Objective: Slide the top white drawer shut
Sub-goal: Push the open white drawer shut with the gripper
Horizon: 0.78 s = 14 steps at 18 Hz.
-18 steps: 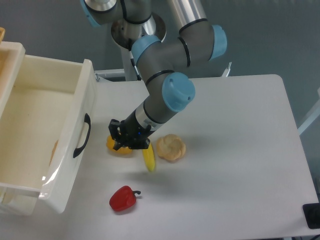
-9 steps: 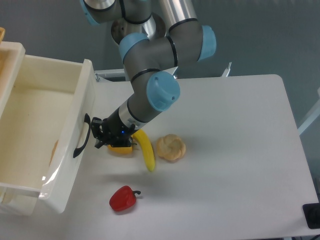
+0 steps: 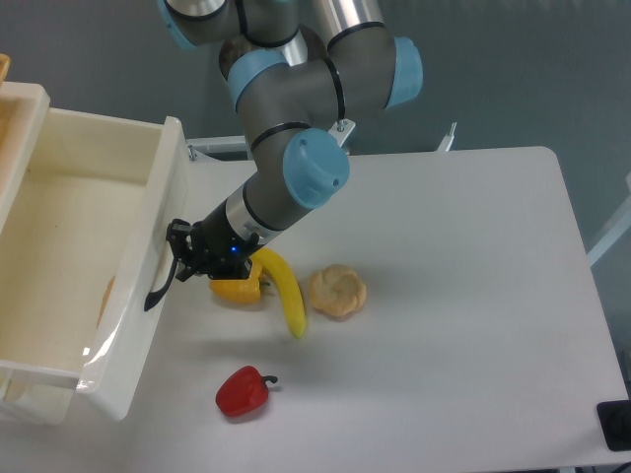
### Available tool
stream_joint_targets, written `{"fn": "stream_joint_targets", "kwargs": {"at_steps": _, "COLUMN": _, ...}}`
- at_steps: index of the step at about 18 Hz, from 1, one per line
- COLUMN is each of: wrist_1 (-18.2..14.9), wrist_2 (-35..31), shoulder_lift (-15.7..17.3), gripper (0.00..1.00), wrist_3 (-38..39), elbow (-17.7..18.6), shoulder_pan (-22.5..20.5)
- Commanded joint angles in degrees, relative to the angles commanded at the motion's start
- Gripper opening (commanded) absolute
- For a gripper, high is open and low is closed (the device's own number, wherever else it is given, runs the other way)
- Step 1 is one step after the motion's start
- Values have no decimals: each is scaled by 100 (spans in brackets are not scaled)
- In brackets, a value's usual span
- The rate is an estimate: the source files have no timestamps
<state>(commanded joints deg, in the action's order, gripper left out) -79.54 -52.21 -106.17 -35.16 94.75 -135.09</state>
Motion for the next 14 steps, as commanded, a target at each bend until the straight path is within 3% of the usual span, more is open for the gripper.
{"fn": "stream_joint_targets", "kwargs": {"at_steps": 14, "wrist_1": -202, "wrist_2": 44, "shoulder_lift": 88, "gripper": 3, "wrist_3": -35, "elbow": 0, "shoulder_pan": 131}}
